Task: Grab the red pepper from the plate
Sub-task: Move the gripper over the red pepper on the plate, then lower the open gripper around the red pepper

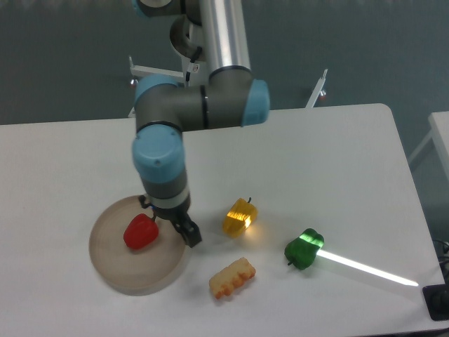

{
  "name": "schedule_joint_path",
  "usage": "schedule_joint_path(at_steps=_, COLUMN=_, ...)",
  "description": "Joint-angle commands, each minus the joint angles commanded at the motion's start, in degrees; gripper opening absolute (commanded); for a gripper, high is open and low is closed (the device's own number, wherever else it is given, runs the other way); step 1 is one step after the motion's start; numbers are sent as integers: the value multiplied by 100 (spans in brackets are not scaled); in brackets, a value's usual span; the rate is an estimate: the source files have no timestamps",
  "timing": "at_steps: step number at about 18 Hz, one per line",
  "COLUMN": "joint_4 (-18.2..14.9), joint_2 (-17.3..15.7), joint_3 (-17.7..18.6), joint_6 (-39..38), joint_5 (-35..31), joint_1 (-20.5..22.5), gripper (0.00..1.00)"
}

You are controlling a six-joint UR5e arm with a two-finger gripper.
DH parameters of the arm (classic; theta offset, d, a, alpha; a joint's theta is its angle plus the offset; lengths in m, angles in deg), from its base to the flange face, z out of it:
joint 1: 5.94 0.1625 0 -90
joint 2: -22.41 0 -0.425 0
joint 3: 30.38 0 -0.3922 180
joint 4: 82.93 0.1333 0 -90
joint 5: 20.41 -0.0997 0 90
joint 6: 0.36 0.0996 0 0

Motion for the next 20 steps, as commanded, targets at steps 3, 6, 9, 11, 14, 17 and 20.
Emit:
schedule_joint_path(at_steps=3, joint_4=114, joint_2=35, joint_3=9, joint_6=-290, joint_5=0, joint_1=-96, gripper=100)
schedule_joint_path(at_steps=6, joint_4=141, joint_2=70, joint_3=9, joint_6=-422, joint_5=26, joint_1=-123, gripper=100)
schedule_joint_path(at_steps=9, joint_4=281, joint_2=167, joint_3=18, joint_6=-642, joint_5=35, joint_1=-202, gripper=100)
schedule_joint_path(at_steps=11, joint_4=334, joint_2=246, joint_3=18, joint_6=-677, joint_5=9, joint_1=-298, gripper=100)
schedule_joint_path(at_steps=14, joint_4=535, joint_2=360, joint_3=62, joint_6=-834, joint_5=-17, joint_1=-404, gripper=100)
schedule_joint_path(at_steps=17, joint_4=615, joint_2=396, joint_3=167, joint_6=-870, joint_5=-9, joint_1=-439, gripper=100)
schedule_joint_path(at_steps=20, joint_4=642, joint_2=457, joint_3=194, joint_6=-870, joint_5=-17, joint_1=-466, gripper=100)
